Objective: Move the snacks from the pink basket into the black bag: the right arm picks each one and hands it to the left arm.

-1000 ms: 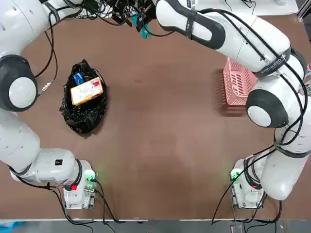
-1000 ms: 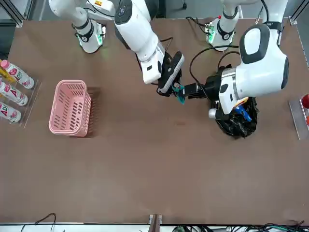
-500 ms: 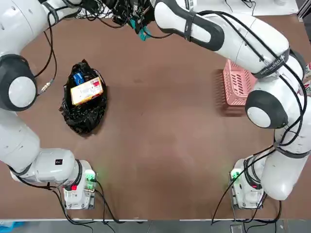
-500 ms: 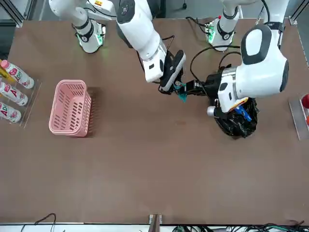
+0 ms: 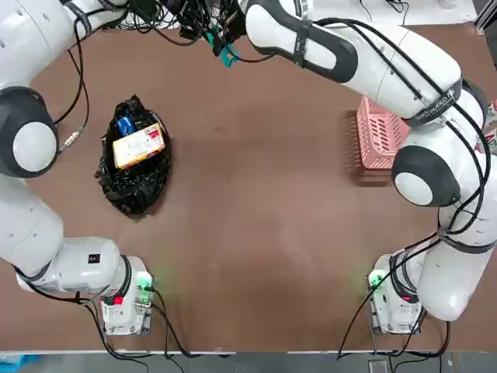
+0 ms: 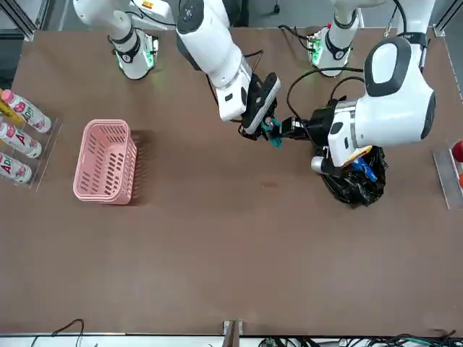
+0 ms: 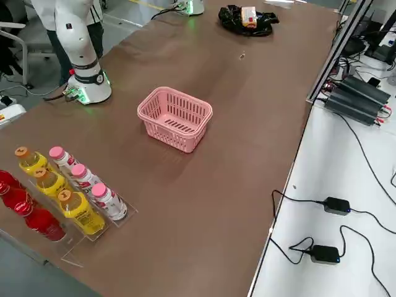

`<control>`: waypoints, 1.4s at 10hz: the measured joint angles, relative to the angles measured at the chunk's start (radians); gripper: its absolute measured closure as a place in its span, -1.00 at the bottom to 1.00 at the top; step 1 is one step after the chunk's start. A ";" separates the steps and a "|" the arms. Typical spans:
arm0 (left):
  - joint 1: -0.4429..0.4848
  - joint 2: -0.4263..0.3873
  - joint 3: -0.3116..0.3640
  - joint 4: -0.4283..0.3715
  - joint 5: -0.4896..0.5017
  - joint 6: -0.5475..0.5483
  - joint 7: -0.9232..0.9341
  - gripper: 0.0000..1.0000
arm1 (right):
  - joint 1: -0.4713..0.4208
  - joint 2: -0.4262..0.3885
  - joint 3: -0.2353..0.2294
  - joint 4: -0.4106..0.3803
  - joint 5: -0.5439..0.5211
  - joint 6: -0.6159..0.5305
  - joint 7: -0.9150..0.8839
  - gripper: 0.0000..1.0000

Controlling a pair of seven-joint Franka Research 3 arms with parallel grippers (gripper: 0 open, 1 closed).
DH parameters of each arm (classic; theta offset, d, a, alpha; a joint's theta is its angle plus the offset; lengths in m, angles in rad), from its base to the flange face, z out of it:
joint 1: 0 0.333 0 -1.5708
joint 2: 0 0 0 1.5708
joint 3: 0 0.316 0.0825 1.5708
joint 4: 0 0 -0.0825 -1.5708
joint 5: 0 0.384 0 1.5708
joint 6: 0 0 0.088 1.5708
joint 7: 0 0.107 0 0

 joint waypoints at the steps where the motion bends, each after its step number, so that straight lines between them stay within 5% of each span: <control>1: 0.004 -0.002 0.000 0.001 0.000 -0.009 0.000 0.63 | 0.001 0.000 0.000 0.001 0.000 0.000 0.004 0.02; 4: 0.023 -0.013 0.000 0.003 0.000 -0.043 0.000 0.62 | 0.004 0.000 0.000 0.005 0.000 0.000 0.025 -0.30; 6: 0.033 -0.013 0.006 0.002 0.000 -0.049 0.000 0.63 | 0.004 0.000 -0.001 0.005 0.000 0.000 0.039 -0.89; 7: 0.049 -0.012 0.008 0.000 0.000 -0.050 0.003 0.63 | 0.005 0.000 -0.001 0.005 0.000 0.000 0.050 -1.00; 11: 0.116 -0.003 0.013 -0.005 0.059 -0.067 0.021 0.67 | -0.005 0.000 -0.016 0.005 0.000 -0.001 0.070 -1.00; 14: 0.238 0.001 0.015 -0.017 0.145 -0.171 0.075 0.67 | -0.122 -0.030 -0.027 0.007 0.000 -0.162 0.068 -1.00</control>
